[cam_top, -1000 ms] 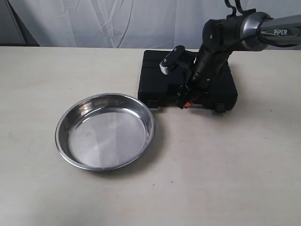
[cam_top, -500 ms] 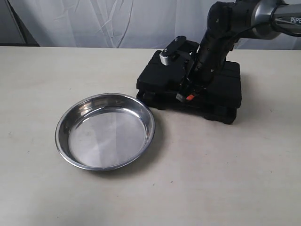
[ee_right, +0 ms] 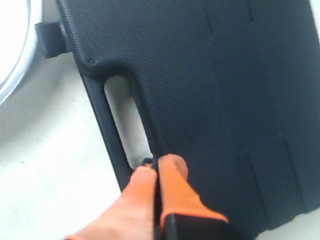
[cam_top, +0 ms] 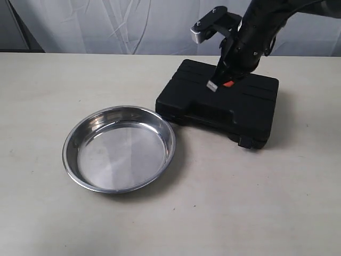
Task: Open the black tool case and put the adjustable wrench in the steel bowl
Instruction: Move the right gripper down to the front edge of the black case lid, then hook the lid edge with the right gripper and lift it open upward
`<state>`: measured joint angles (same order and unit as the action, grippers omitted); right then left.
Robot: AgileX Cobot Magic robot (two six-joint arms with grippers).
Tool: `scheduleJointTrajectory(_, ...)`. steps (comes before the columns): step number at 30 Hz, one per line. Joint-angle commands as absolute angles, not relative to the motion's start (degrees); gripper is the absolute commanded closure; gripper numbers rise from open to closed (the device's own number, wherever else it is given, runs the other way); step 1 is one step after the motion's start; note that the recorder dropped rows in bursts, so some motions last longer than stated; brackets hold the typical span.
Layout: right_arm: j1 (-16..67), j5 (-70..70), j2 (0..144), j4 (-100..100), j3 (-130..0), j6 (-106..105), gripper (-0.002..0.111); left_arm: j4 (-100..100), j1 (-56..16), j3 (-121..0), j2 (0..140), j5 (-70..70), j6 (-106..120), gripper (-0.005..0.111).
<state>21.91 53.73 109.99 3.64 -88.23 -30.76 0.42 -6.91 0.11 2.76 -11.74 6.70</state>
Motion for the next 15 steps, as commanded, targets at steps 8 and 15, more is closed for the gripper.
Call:
scheduleJointTrajectory(8,21.9,58.8,113.9,13.5,-88.2,-30.6,0.104,0.3,-6.9,0.0,2.4,-11.2,6.5,0.106)
scheduleJointTrajectory(15,23.6,57.0,121.6,12.0,-88.2,-31.2,0.062,0.3,-6.9,0.0,2.4,-11.2,6.5,0.106)
